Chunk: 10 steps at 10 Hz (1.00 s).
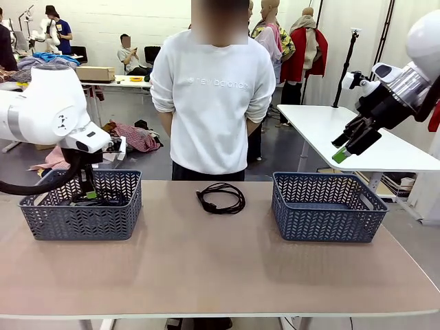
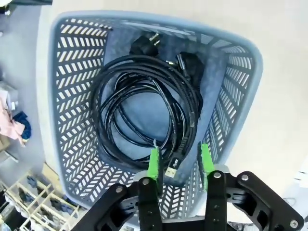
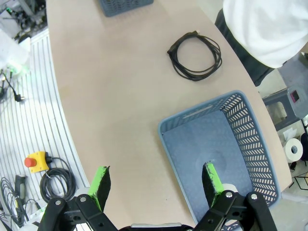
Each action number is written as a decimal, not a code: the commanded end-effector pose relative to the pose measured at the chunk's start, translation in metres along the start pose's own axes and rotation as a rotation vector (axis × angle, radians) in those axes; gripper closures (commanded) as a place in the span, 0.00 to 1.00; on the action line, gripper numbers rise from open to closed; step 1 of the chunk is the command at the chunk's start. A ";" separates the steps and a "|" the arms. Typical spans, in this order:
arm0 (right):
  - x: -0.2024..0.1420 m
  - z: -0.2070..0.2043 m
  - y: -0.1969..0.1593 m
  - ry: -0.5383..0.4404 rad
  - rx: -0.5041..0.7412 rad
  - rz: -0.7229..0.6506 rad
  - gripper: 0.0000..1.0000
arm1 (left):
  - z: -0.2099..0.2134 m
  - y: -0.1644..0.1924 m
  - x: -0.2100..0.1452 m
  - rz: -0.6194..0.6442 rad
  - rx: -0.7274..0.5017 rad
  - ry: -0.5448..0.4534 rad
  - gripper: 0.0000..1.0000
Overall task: Organize the cables according to human instructions.
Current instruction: Pick up a bundle of cables and place it in the basket indicated by the human.
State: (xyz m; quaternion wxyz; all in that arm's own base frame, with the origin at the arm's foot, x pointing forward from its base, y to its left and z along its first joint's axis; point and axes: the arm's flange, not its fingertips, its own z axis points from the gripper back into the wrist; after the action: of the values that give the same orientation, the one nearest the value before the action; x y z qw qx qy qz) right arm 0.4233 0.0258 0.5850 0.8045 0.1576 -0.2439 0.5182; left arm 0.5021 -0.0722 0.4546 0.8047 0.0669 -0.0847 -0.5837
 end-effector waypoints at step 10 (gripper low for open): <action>0.002 0.002 -0.001 0.002 -0.003 0.001 0.00 | 0.006 -0.002 -0.013 0.072 -0.051 -0.062 0.00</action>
State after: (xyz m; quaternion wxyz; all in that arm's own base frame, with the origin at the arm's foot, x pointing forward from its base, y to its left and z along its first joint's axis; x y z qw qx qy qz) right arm 0.4233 0.0258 0.5850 0.8045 0.1576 -0.2439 0.5182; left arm 0.4973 -0.0668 0.4595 0.8179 0.0393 -0.0890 -0.5671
